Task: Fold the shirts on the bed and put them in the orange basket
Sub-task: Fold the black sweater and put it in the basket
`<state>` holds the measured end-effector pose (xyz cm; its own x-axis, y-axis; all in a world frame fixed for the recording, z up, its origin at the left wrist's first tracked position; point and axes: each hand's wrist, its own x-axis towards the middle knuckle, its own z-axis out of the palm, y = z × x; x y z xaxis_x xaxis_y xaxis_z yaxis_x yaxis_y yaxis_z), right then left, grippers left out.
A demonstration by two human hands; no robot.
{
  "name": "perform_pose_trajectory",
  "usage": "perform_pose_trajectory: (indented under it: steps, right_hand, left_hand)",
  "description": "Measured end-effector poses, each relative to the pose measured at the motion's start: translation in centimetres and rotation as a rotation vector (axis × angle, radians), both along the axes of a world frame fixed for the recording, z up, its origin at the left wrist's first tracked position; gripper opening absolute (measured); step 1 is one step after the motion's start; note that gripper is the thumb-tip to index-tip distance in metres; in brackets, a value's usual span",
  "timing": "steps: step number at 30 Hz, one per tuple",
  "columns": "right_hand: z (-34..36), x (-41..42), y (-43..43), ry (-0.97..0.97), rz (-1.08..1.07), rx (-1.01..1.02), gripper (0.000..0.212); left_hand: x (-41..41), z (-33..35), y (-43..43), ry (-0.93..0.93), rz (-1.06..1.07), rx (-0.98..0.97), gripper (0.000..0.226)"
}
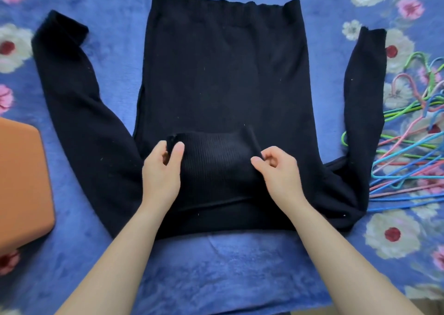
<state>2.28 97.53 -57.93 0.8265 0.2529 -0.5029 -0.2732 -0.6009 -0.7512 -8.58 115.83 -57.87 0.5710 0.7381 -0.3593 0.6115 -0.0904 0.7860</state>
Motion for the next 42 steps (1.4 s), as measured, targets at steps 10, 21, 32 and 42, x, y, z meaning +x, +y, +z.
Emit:
perform_pose_trajectory:
  steps: [10,21,32,42]
  right_hand:
    - [-0.3,-1.6,-2.1,-0.216,0.237,-0.355,0.033]
    - [-0.2,-4.3,-9.1,-0.396,0.858,-0.717,0.035]
    - [2.1,13.2,-12.7,-0.482,0.238,-0.568,0.027]
    - [1.5,18.6,-13.5,-0.253,-0.407,-0.288,0.031]
  left_hand:
    - [-0.6,-2.0,-4.1,0.017,-0.469,0.617,0.046]
    - [-6.6,-3.7,-11.2,0.364,-0.769,0.53,0.063]
    - [2.5,-3.5,-19.4,0.257,-0.906,0.525,0.064]
    - [5.3,-3.7,-25.1,0.195,-1.022,0.47,0.081]
